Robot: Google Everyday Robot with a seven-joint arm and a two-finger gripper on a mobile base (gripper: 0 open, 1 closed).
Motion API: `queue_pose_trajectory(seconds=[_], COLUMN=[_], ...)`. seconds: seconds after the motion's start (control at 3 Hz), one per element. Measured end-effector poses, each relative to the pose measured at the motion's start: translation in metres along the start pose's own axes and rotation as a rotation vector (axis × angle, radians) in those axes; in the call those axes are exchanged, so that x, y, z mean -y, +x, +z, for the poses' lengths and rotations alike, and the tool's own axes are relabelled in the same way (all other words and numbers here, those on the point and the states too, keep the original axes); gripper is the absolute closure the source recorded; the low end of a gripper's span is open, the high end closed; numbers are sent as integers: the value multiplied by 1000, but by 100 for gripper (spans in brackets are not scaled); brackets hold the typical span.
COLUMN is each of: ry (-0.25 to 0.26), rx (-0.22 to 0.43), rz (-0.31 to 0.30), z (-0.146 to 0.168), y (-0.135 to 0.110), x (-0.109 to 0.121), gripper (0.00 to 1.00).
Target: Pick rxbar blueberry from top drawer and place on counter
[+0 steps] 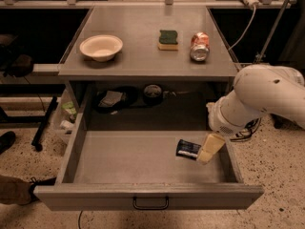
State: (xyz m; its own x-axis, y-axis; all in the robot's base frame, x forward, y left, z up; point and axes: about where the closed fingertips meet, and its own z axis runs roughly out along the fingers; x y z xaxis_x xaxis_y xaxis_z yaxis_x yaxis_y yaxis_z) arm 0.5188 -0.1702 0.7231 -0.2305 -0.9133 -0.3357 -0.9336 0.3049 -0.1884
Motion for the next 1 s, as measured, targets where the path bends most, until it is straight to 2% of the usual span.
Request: queue_pose_trajectory(seconds=[0.67,1.0], ry=[-69,-115], rx=[11,10], rz=[-37,-83], z=[50,80], y=[6,2], x=[-1,-2], gripper=[0,0])
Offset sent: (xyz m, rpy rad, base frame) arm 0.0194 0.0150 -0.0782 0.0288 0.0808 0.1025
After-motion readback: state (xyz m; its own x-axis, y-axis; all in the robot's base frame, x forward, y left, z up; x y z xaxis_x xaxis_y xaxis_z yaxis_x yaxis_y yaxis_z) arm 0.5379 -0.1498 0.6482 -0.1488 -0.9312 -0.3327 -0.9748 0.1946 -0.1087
